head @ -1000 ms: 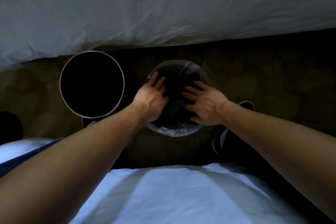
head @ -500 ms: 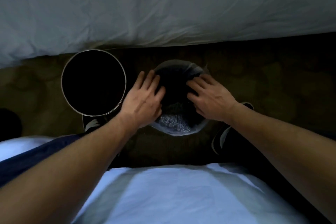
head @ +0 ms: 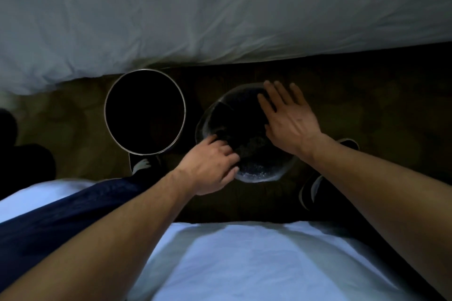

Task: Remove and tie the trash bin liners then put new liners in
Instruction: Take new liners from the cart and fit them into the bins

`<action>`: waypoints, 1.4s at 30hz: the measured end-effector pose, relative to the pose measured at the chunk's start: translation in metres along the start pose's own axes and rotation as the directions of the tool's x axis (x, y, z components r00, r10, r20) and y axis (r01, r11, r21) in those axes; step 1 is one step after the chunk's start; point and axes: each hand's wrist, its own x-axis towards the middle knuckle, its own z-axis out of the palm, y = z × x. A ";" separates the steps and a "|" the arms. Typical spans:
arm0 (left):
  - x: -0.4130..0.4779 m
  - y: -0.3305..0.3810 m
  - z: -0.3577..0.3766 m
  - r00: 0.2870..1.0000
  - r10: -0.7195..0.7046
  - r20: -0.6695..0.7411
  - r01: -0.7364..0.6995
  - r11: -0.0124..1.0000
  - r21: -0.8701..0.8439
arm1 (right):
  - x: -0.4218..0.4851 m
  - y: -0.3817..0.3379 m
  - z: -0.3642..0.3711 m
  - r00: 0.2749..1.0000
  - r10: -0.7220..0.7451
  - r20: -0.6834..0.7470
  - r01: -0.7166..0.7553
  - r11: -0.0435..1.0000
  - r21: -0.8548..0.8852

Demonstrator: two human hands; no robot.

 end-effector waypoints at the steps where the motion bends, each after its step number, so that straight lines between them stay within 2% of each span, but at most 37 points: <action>1: -0.002 -0.006 -0.007 0.996 -0.061 -0.073 0.059 0.998 -0.026 | 0.002 -0.007 -0.006 1.000 -0.021 -0.005 0.021 1.000 0.022; 3: -0.012 -0.023 -0.024 0.953 -0.238 -0.187 0.216 0.968 -0.129 | 0.011 -0.028 -0.021 0.998 -0.053 -0.015 0.055 0.993 0.100; 5: -0.023 -0.048 -0.038 0.883 -0.417 -0.215 0.361 0.896 -0.257 | 0.023 -0.050 -0.037 0.999 -0.040 -0.028 0.045 0.979 0.198; 8: -0.058 -0.105 -0.056 0.773 -0.623 -0.122 0.544 0.749 -0.379 | 0.052 -0.093 -0.065 0.997 0.020 -0.069 0.007 0.925 0.379; 10: -0.087 -0.145 -0.063 0.699 -0.715 -0.020 0.645 0.642 -0.415 | 0.073 -0.119 -0.081 0.995 0.080 -0.060 -0.034 0.834 0.550; 12: -0.117 -0.179 -0.061 0.626 -0.779 0.038 0.710 0.550 -0.440 | 0.092 -0.143 -0.090 0.992 0.125 0.004 -0.094 0.726 0.682; 15: -0.149 -0.213 -0.044 0.556 -0.826 0.096 0.754 0.452 -0.477 | 0.117 -0.164 -0.089 0.981 0.157 0.110 -0.184 0.617 0.765; 18: -0.160 -0.232 -0.020 0.533 -0.834 0.145 0.746 0.382 -0.546 | 0.136 -0.171 -0.074 0.945 0.216 0.244 -0.323 0.529 0.785; 22: -0.154 -0.249 0.018 0.494 -0.840 0.224 0.683 0.216 -0.698 | 0.146 -0.172 -0.046 0.905 0.247 0.348 -0.426 0.502 0.753; 25: -0.135 -0.246 0.038 0.525 -0.794 0.306 0.544 0.037 -0.838 | 0.144 -0.175 -0.029 0.907 0.225 0.356 -0.421 0.466 0.779; 28: -0.117 -0.238 0.051 0.546 -0.740 0.394 0.403 -0.180 -0.897 | 0.142 -0.179 -0.020 0.912 0.180 0.368 -0.409 0.347 0.844; 30: -0.112 -0.237 0.057 0.554 -0.711 0.433 0.343 -0.279 -0.897 | 0.142 -0.182 -0.017 0.903 0.177 0.392 -0.427 0.267 0.864; 34: -0.115 -0.233 0.053 0.531 -0.743 0.407 0.310 -0.276 -0.910 | 0.143 -0.182 -0.026 0.912 0.180 0.368 -0.402 0.225 0.887; 39: -0.136 -0.229 0.023 0.521 -0.778 0.352 0.266 -0.244 -0.933 | 0.136 -0.175 -0.072 0.952 0.131 0.276 -0.301 0.249 0.921; 42: -0.155 -0.219 -0.016 0.526 -0.805 0.275 0.220 -0.183 -0.958 | 0.125 -0.165 -0.113 0.962 0.139 0.236 -0.267 0.276 0.923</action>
